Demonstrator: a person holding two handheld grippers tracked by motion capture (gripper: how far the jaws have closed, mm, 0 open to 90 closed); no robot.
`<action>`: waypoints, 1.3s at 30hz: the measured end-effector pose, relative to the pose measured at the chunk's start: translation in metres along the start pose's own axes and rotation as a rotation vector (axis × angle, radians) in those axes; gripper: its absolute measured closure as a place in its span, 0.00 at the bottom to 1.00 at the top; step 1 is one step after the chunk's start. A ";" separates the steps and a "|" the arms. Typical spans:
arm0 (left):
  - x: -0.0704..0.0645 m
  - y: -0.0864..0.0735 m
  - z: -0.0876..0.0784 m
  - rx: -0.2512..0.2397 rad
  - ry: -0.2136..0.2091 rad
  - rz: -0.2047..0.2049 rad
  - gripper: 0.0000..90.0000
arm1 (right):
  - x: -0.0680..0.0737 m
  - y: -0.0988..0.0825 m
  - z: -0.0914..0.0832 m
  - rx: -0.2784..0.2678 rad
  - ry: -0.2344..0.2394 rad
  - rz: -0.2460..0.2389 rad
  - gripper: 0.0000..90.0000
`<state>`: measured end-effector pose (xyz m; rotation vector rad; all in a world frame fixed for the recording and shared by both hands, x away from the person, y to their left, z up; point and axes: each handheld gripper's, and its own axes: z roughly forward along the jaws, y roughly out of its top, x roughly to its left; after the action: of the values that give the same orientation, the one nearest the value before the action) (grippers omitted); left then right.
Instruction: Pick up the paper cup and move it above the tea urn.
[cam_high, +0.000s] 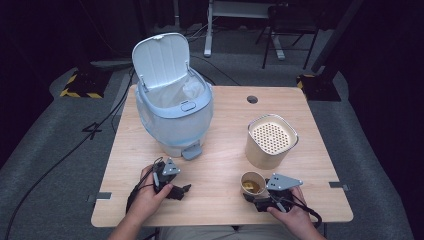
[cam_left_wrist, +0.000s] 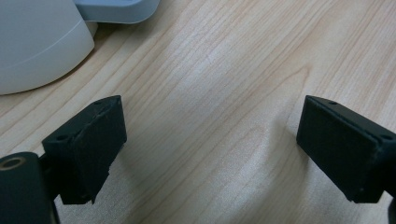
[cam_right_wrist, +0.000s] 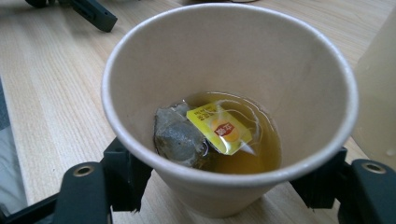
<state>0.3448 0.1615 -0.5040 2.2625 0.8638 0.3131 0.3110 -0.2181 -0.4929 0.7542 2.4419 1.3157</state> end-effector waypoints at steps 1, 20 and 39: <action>0.000 0.000 0.000 0.000 0.000 0.000 0.10 | 0.000 0.001 -0.001 -0.001 0.004 -0.005 0.35; 0.000 0.000 0.001 0.001 -0.003 0.000 0.09 | -0.014 0.063 -0.041 -0.067 0.052 -0.023 0.36; 0.000 0.000 0.001 0.001 0.000 0.001 0.09 | -0.068 0.113 -0.067 -0.079 -0.023 0.019 0.36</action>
<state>0.3454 0.1610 -0.5043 2.2637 0.8629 0.3131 0.3721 -0.2511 -0.3624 0.7692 2.3555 1.3937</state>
